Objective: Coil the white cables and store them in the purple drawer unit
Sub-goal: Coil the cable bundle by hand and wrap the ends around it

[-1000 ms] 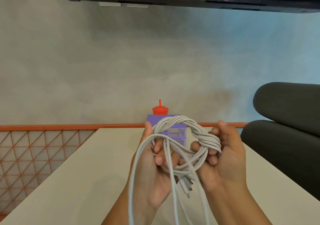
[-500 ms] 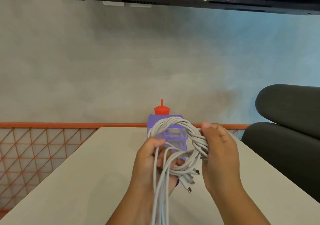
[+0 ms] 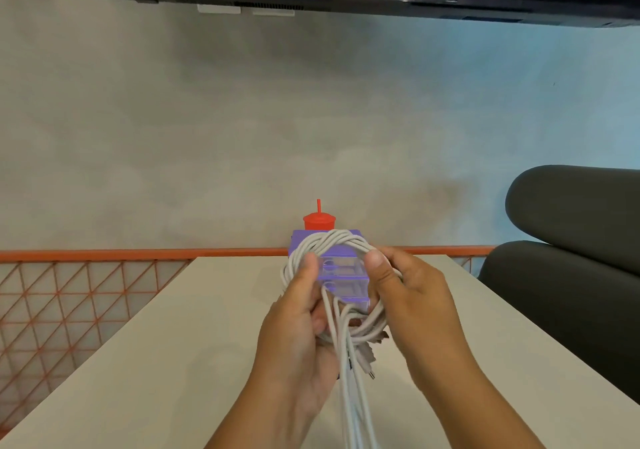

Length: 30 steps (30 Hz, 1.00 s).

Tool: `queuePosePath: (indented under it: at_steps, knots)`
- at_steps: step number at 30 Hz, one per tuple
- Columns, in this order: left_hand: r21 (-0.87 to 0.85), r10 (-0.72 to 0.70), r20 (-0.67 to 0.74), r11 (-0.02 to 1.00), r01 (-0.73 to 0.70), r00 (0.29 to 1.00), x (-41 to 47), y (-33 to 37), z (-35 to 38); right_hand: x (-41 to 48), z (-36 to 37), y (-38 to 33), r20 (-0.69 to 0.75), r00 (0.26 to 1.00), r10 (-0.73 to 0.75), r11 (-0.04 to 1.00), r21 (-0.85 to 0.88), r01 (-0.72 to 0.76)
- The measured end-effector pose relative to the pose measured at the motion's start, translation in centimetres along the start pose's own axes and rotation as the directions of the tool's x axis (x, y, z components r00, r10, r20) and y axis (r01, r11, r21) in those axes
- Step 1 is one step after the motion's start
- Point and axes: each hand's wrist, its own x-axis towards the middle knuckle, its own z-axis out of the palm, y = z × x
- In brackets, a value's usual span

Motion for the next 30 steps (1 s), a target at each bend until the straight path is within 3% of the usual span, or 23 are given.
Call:
queuePosePath:
  at_steps: [3,6,9,13,18,21,23,25,27,30]
  knots:
    - [0.045,0.009,-0.049,0.999,-0.007,0.999,1.0,0.5,0.1,-0.3,0.6,-0.1,0.145,0.985,0.097,0.926,0.349,-0.142]
    - [0.032,-0.025,-0.064,0.999,0.027,0.998,1.9,0.5,-0.9,-0.6,1.0,-0.5,0.172,0.982,0.073,0.851,0.502,-0.151]
    - [-0.053,-0.142,0.063,0.988,0.146,0.988,1.5,0.7,-1.2,-0.8,1.0,-0.6,0.136,0.99,0.028,0.818,0.566,-0.101]
    - [0.034,-0.295,0.122,0.955,0.293,0.948,1.6,1.0,-1.4,-0.4,0.6,-0.7,0.151,0.988,-0.004,0.773,0.627,-0.093]
    - [0.069,-0.295,0.073,0.954,0.291,0.953,1.8,0.9,-1.1,-0.3,-0.4,-0.5,0.387,0.922,-0.019,0.716,0.648,-0.258]
    - [0.012,-0.267,0.126,0.963,0.268,0.955,1.4,0.6,-1.0,-0.2,-1.0,-0.1,0.428,0.903,-0.041,0.697,0.659,-0.281]
    - [-0.002,-0.211,0.169,0.977,0.214,0.963,0.8,0.3,-0.6,0.0,-1.3,-0.3,0.378,0.924,-0.059,0.787,0.588,-0.19]
    - [-0.039,-0.149,0.175,0.987,0.158,0.973,0.4,0.1,-0.3,0.4,-1.6,-0.4,0.269,0.959,-0.088,0.955,0.298,0.004]
    - [-0.086,-0.1,0.118,0.99,0.11,0.988,0.4,0.1,-0.1,0.7,-2.2,-0.4,0.19,0.973,-0.131,0.991,0.046,0.124]
    - [-0.158,-0.039,0.022,0.986,0.042,0.999,0.3,0.8,0.1,1.0,-2.9,-0.3,0.227,0.968,-0.11,0.98,-0.135,0.143]
